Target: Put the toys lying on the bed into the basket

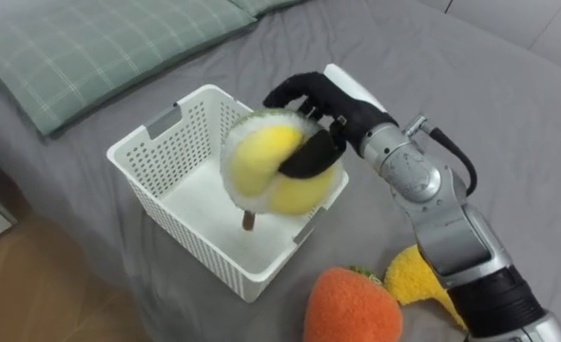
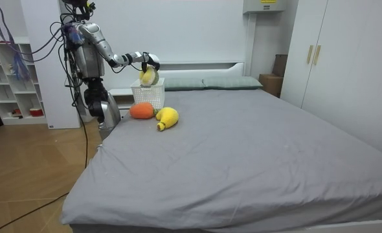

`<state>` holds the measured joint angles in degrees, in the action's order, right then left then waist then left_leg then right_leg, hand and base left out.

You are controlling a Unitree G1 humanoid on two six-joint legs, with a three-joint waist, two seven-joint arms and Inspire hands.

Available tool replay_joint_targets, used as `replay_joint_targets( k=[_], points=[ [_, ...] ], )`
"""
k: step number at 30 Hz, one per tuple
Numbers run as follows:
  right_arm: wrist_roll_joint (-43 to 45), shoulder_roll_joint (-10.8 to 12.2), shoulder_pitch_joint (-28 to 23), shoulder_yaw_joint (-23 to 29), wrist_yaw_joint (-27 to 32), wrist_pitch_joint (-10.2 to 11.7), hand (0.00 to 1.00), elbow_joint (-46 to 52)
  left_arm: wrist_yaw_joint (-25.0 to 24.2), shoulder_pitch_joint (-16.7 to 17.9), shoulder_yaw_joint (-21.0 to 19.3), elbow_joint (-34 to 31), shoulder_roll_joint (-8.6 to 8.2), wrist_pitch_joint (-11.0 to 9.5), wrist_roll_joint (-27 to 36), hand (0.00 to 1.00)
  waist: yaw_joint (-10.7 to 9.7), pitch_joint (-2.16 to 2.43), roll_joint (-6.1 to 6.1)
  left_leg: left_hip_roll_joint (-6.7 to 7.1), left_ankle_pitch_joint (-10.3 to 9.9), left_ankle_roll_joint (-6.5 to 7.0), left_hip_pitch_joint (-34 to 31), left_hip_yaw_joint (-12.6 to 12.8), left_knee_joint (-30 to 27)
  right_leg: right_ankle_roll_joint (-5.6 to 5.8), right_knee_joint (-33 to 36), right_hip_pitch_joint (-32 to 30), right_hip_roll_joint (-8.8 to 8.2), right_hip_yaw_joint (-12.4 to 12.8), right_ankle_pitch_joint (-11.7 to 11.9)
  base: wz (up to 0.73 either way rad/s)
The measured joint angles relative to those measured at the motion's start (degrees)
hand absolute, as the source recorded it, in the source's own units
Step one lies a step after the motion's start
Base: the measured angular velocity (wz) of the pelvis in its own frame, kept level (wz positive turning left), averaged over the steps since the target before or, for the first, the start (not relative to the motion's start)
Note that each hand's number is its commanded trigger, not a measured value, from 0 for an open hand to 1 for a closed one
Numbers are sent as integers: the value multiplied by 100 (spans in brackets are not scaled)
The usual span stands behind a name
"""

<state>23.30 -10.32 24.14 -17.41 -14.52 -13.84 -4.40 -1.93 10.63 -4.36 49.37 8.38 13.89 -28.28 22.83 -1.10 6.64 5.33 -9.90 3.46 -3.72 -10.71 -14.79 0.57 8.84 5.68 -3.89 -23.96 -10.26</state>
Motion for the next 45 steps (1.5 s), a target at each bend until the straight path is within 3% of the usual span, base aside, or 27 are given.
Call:
replay_joint_targets(
  k=[5,24,31,42,45],
  points=[
    [-33,5,106,0,227,-38,0,-199,9,4,8,0,-3,106,2,0,-8,12,69,3,1,0,0,-9,0,0,0,10,1,1,0,0],
    [-103,50,178,-57,633,-58,0,-480,10,-10,4,0,0,107,-8,0,-31,7,69,0,6,0,48,3,12,0,3,21,0,29,0,0],
    [-112,47,178,-44,643,-51,0,-505,9,-10,13,0,-1,103,-11,0,-46,-31,73,-6,5,0,48,27,23,0,2,11,-2,41,1,0],
    [-328,-22,179,165,892,17,0,-736,5,-34,-66,-67,-6,100,-121,0,-80,-33,72,-10,7,4,37,49,21,9,-7,-1,-1,44,7,0],
    [-552,-101,179,261,1031,19,0,-926,6,-4,-117,-108,-9,103,-115,0,-97,-39,59,-40,4,6,88,140,24,10,-5,10,24,186,19,-12]
  ],
)
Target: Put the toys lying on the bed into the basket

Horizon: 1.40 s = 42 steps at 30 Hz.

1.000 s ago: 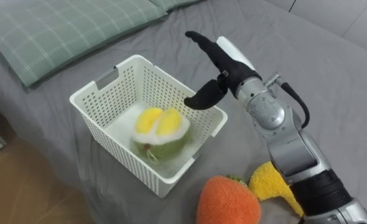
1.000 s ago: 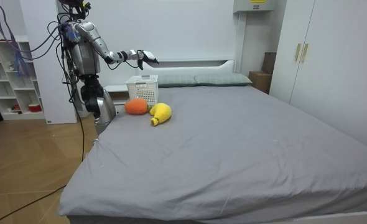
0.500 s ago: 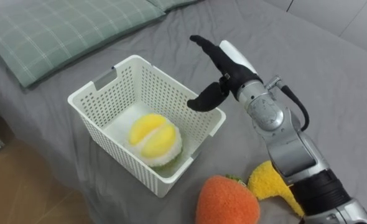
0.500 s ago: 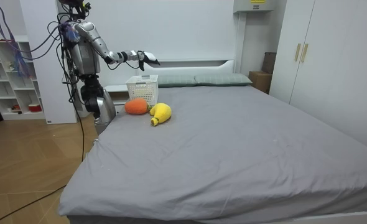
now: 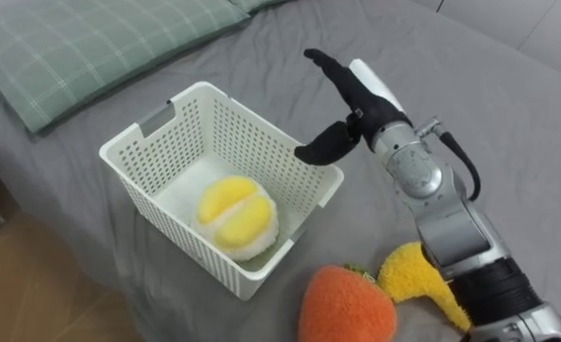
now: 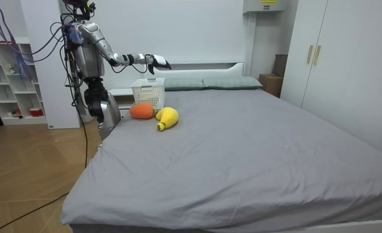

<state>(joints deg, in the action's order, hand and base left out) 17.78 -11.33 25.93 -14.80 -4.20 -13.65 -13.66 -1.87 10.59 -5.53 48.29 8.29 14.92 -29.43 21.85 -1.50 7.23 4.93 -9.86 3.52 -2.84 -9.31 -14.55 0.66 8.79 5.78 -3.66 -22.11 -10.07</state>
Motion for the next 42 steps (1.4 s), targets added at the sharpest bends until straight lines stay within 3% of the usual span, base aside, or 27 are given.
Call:
replay_joint_targets(
  k=[3,8,12,16,21,28,34,42],
  points=[
    [-150,-75,-17,24,49,7,0,-171,2,15,8,-1,-18,-1,24,0,-206,-14,-37,-8,-3,3,43,31,2,6,3,31,11,174,7,-9],
    [-187,-144,-80,264,49,54,0,-245,15,24,-4,18,-75,-9,61,0,-510,9,-165,-84,-18,22,147,332,39,-3,92,-26,29,482,15,-25],
    [-171,-321,-313,323,49,184,0,-407,13,45,-2,15,-69,-46,58,0,-617,61,-182,-146,-41,44,303,608,114,-3,104,-10,36,644,22,-34],
    [-173,-481,-483,333,-12,188,0,-574,11,21,-17,15,-66,-116,67,0,-926,110,-221,-175,-53,56,382,768,193,-1,109,-15,45,815,37,-25],
    [-182,-602,-593,603,-81,236,0,-636,13,-49,-68,20,-60,-257,311,0,-1128,119,-233,-221,-57,53,550,974,337,-3,121,-4,89,1089,45,-25],
    [-179,-632,-1156,701,-80,301,0,-953,14,10,-5,146,44,-286,513,0,-1232,125,-243,-229,-57,53,634,1039,417,-3,98,20,97,1117,44,-6],
    [-178,-635,-1170,708,-94,313,0,-1268,14,176,11,410,126,-418,507,0,-1304,125,-240,-221,-58,54,651,983,405,-3,86,68,94,1071,44,3],
    [-185,-632,-1168,733,-78,423,0,-1470,14,406,14,626,159,-401,512,0,-1359,110,-271,-209,-60,48,420,839,268,-9,105,-59,84,925,48,11]
  ],
)
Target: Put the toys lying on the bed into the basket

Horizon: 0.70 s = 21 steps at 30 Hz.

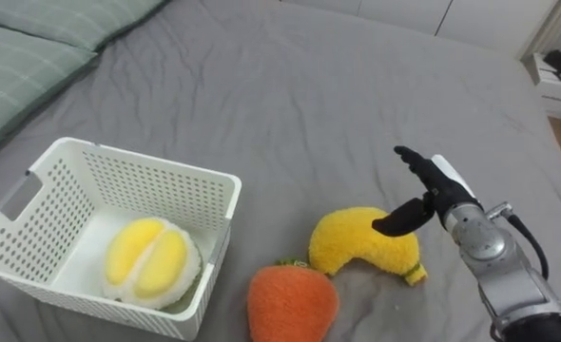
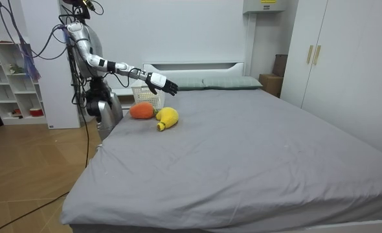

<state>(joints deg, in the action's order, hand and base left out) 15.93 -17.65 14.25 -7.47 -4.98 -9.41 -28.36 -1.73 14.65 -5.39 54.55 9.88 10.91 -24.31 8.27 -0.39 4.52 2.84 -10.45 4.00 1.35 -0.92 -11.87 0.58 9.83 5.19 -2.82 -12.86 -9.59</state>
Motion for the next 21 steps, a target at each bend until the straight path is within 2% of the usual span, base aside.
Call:
replay_joint_targets(
  k=[4,7,9,13,17,21],
  points=[
    [-158,-6,26,-17,46,27,0,-82,-1,-54,50,-18,8,-5,17,0,128,27,-60,-8,9,-17,-268,-57,-88,-4,105,-229,-10,-88,1,9],
    [-371,-11,67,-79,117,201,0,-424,0,-172,238,-67,21,-23,7,0,267,25,-32,-12,21,-32,-402,-95,-159,-9,98,-340,-8,-151,5,7],
    [-411,-12,137,-191,117,234,0,-718,0,-187,252,-70,-3,-109,-2,0,333,30,-11,-13,22,-33,-466,-104,-162,-9,97,-391,-8,-170,5,2],
    [-441,-10,218,-300,113,246,0,-915,-1,-195,258,-99,-2,-141,-3,0,421,-17,66,-6,25,-38,-614,-148,-179,-11,81,-521,-3,-206,5,3],
    [-447,-10,277,-300,117,247,0,-917,-2,-197,260,-101,-1,-139,2,0,439,-30,85,-1,25,-37,-680,-178,-181,-11,76,-580,-7,-256,6,5],
    [-439,-10,279,-300,129,248,0,-922,-2,-201,344,-103,1,-141,17,0,438,-45,72,7,25,-37,-698,-252,-179,-11,75,-572,-23,-451,6,9]
  ],
)
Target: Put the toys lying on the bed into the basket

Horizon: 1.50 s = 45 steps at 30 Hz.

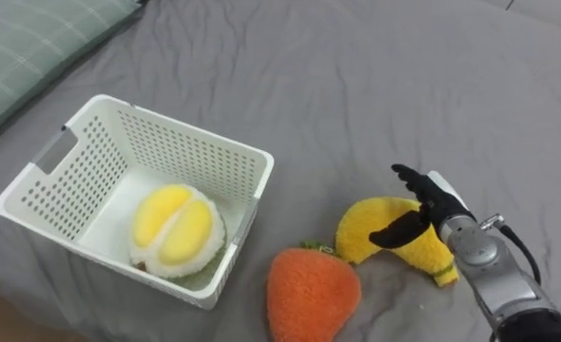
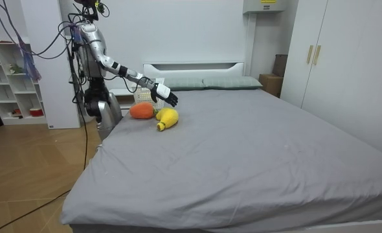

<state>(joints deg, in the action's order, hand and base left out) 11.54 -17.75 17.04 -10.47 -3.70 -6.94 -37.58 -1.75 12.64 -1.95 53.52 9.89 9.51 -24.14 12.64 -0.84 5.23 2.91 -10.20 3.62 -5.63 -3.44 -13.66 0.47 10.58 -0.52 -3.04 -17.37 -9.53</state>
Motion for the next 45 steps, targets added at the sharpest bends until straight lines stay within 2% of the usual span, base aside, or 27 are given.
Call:
replay_joint_targets(
  k=[6,9,15,19,25,31,36,38,39,45],
  points=[
    [4,-61,33,2,0,66,0,-317,-3,19,37,4,9,-58,-10,0,6,-43,-1,39,2,-3,-113,-160,-73,3,-2,-2,-24,-185,-2,14],
    [4,-95,113,2,0,75,0,-452,-21,48,38,4,11,-71,-12,0,5,-45,-4,65,2,-3,-194,-248,-113,3,-2,-12,-35,-295,-2,16],
    [4,-106,413,-14,0,103,0,-886,-55,154,112,-15,21,-63,-11,0,67,-44,-3,86,14,-4,-218,-328,-131,4,3,-6,-41,-333,-3,7],
    [5,-134,430,-15,-5,101,0,-1007,-65,278,105,-70,22,-12,-12,0,73,-43,-2,88,14,-4,-220,-336,-126,4,-3,-6,-39,-335,-3,0],
    [86,-253,430,-196,-72,99,0,-1178,-64,264,102,-73,30,-13,-11,0,156,-36,-14,89,16,-6,-170,-334,-118,4,-11,38,-37,-328,-3,0],
    [714,-302,432,-414,-80,108,0,-1467,-66,254,106,-67,35,-9,-11,0,202,-20,-7,97,35,-13,-143,-367,-127,4,-12,83,-38,-346,-2,2],
    [978,-302,429,-437,-79,104,0,-1634,-65,239,114,-66,37,1,-15,0,200,-9,-66,112,37,-15,-138,-442,-179,4,-13,148,-43,-464,-2,8],
    [1064,-302,418,-480,-80,103,62,-1673,-82,214,112,-66,51,-3,-20,0,257,-4,-76,113,42,-23,-122,-456,-179,4,-12,162,-42,-464,-3,3],
    [1107,-305,416,-545,-79,95,100,-1705,-125,200,112,-64,69,-5,-20,0,320,-3,-78,112,45,-28,-116,-454,-178,4,-10,162,-41,-463,-3,0],
    [1230,-341,407,-637,47,62,100,-1908,-170,128,111,55,106,-4,-21,0,479,3,-63,107,54,-36,-109,-466,-182,3,4,175,-40,-483,-3,1]
  ],
)
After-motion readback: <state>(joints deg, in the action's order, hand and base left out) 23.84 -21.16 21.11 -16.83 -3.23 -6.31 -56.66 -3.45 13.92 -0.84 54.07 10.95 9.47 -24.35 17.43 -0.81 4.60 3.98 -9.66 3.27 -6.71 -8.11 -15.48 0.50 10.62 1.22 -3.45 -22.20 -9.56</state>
